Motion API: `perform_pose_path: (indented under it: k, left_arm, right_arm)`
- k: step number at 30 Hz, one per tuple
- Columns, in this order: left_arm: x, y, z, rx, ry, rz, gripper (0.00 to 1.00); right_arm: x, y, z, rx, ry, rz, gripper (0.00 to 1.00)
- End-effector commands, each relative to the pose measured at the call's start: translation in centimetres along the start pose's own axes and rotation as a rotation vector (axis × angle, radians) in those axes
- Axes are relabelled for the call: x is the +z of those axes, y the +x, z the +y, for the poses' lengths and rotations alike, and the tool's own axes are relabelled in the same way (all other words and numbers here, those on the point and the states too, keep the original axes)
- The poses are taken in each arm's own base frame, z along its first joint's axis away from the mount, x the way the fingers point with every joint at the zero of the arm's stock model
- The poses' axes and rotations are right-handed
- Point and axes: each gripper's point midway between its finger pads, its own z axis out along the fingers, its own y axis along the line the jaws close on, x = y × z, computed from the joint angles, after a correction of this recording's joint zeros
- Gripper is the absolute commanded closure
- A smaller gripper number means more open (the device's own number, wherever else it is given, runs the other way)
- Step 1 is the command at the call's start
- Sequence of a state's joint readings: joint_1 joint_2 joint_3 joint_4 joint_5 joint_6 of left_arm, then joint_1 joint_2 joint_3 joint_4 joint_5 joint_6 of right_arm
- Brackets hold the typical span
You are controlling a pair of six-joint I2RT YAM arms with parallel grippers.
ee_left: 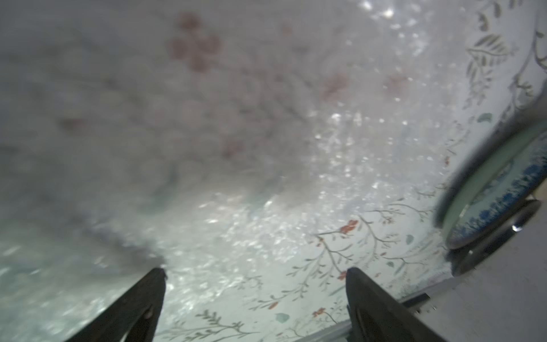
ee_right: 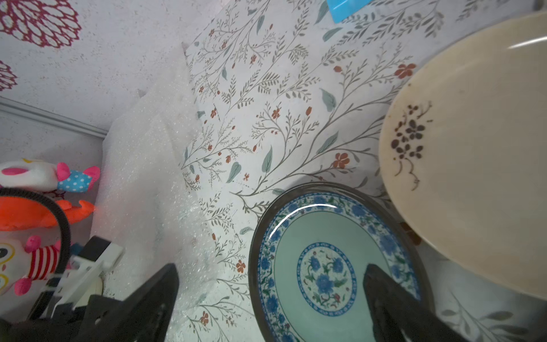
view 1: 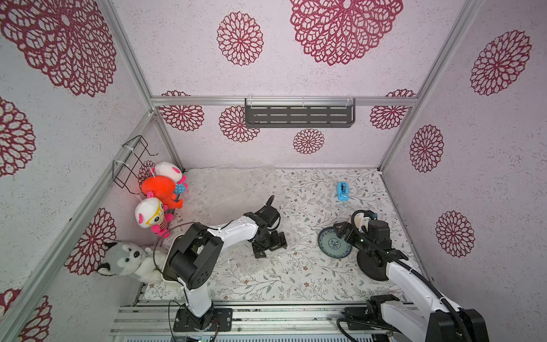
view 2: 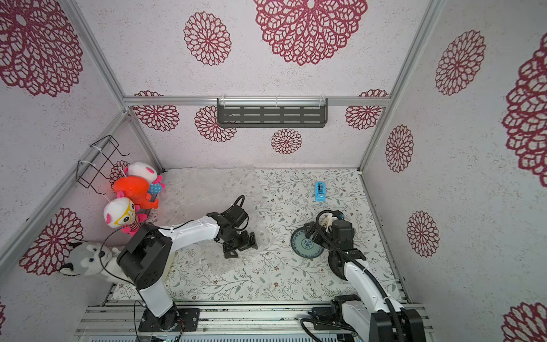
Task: Wrap dinner plates in bubble wrap
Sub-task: Adjust the bubble wrap at the center of the board.
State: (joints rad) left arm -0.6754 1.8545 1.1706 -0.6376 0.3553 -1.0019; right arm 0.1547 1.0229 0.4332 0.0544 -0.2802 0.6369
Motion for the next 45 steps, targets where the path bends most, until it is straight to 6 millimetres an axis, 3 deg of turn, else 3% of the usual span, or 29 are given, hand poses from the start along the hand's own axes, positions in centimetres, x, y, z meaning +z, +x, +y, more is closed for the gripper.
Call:
perform_pose_path:
  k: [1,2,4,5,8,12,17,20,23,25,28,32,38,44,45]
  left_arm:
    - [-0.3,-1.7,-7.0,0.127,0.177,0.012,0.02]
    - [-0.2,-2.4,-7.6,0.154,0.154,0.0,0.02]
    - [-2.1,-3.9,-8.1,0.212,0.084,-0.104,0.02]
    - [-4.8,-4.6,-8.1,0.233,0.052,-0.199,0.02]
    - [-9.3,-7.3,-3.4,0.146,-0.114,-0.403,0.02]
    - [-13.2,-9.9,3.9,-0.027,-0.212,-0.527,0.02]
    - [-17.4,-13.9,8.7,-0.11,-0.263,-0.652,0.02]
    - [-19.2,-17.1,10.7,-0.115,-0.281,-0.731,0.02]
    - [-19.5,-21.5,12.5,-0.153,-0.236,-0.724,0.02]
    - [-19.8,-24.6,13.3,-0.153,-0.267,-0.738,0.02]
    - [-17.6,-29.4,15.2,-0.182,-0.318,-0.735,0.02]
    - [-15.3,-34.2,17.6,-0.254,-0.294,-0.721,0.02]
    - [-12.4,-36.9,20.9,-0.343,-0.262,-0.664,0.02]
    - [-11.9,-38.1,25.6,-0.468,-0.273,-0.669,0.02]
    - [-12.2,-38.6,25.6,-0.482,-0.241,-0.668,0.02]
  right_arm:
    - [0.8,-0.8,3.5,-0.046,-0.096,0.0,0.01]
    - [1.2,-0.6,4.3,-0.056,-0.111,0.013,0.01]
    - [2.1,0.1,5.4,-0.069,-0.114,0.04,0.01]
    - [2.7,0.6,5.7,-0.069,-0.096,0.055,0.01]
    - [4.9,2.9,6.6,-0.074,-0.061,0.115,0.01]
    - [8.1,5.7,8.7,-0.102,-0.006,0.188,0.07]
    - [11.8,6.3,6.5,-0.259,0.307,0.176,0.14]
    - [13.4,6.6,5.8,-0.309,0.375,0.186,0.19]
    - [14.5,7.5,5.5,-0.333,0.39,0.215,0.24]
    - [15.3,8.2,6.0,-0.384,0.365,0.254,0.35]
    - [15.8,8.6,5.9,-0.462,0.373,0.297,0.63]
    - [14.9,6.9,6.1,-0.595,0.372,0.284,0.81]
    - [13.9,3.2,5.5,-0.689,0.311,0.304,1.0]
    - [13.6,0.0,4.6,-0.714,0.3,0.274,1.0]
    - [13.8,-0.2,4.7,-0.732,0.286,0.273,1.0]
